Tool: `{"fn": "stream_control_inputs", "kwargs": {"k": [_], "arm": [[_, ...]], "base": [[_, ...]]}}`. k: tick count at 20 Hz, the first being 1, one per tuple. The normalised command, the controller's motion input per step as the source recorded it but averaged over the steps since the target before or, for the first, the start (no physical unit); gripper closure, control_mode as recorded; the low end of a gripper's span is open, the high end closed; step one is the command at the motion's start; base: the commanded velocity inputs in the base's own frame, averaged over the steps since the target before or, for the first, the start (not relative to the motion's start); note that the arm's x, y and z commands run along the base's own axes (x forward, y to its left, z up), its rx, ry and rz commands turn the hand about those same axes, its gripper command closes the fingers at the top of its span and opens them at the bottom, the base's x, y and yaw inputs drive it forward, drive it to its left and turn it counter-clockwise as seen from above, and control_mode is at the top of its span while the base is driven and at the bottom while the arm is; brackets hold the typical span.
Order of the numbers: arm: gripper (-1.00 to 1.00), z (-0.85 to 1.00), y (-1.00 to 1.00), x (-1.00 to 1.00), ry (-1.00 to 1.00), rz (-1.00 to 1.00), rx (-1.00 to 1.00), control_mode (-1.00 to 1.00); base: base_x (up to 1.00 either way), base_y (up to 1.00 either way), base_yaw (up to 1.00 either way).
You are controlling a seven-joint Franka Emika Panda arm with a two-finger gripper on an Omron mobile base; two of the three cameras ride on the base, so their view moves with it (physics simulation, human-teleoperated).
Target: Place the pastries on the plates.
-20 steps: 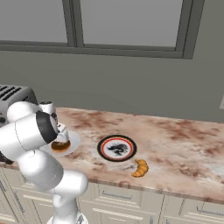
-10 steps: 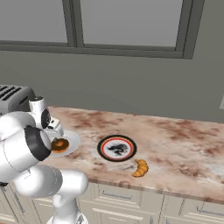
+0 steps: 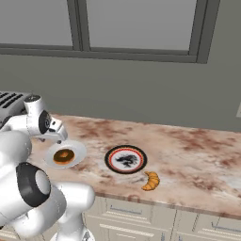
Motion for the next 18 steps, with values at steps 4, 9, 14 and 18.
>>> {"fn": "stream_control_inputs", "kwargs": {"k": [4, 9, 14, 18], "arm": [[-1.00, 0.64, -0.52, -0.17, -0.07, -0.02, 0.00, -1.00], [-1.00, 0.52, -0.65, -0.20, -0.05, -0.06, 0.00, -1.00], [-1.00, 0.17, -0.80, -0.30, -0.03, -0.07, 0.02, -1.00], [-1.00, 0.00, -0.81, -0.29, -0.01, -0.06, 0.02, -1.00]], "base": [[0.00, 0.00, 0.00], [0.00, 0.00, 0.00], [0.00, 0.00, 0.00], [0.00, 0.00, 0.00]]}}
